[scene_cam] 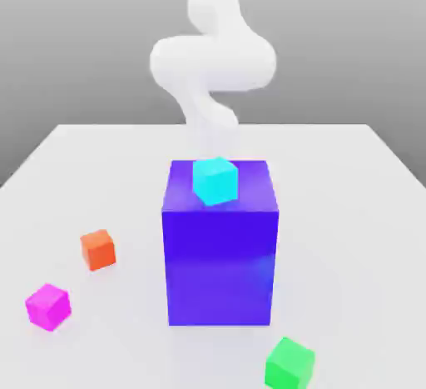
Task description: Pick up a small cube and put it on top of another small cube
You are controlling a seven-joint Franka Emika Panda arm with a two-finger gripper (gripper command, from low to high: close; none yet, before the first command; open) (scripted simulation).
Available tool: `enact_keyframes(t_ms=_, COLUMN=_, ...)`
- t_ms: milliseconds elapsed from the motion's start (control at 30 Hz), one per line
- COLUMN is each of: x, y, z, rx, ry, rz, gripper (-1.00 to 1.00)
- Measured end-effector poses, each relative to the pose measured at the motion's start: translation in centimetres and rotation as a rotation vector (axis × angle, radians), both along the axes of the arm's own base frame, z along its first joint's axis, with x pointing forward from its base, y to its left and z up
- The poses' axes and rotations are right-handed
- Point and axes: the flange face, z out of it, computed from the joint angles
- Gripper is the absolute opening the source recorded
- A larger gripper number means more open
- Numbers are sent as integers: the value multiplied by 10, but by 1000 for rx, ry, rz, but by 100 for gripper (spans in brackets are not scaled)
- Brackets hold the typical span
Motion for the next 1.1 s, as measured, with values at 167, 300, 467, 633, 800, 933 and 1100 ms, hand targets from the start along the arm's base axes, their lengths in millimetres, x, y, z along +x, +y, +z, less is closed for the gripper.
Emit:
enact_keyframes(t_ms=167, x=51, y=-55, z=-92, rx=22, ry=148, rz=-72, gripper=0)
enact_keyframes(t_ms=300, x=71, y=-100, z=-169, rx=45, ry=261, rz=-133, gripper=0)
enact_keyframes(t_ms=467, x=71, y=-155, z=-268, rx=78, ry=401, rz=-212, gripper=0)
enact_keyframes(t_ms=633, x=40, y=-209, z=-367, rx=121, ry=540, rz=-308, gripper=0)
enact_keyframes(t_ms=800, x=-7, y=-240, z=-459, rx=158, ry=682, rz=-376, gripper=0)
enact_keyframes(t_ms=933, x=-17, y=-246, z=-512, rx=164, ry=711, rz=-389, gripper=0)
enact_keyframes(t_ms=1100, x=-19, y=-246, z=-536, rx=165, ry=713, rz=-390, gripper=-100)
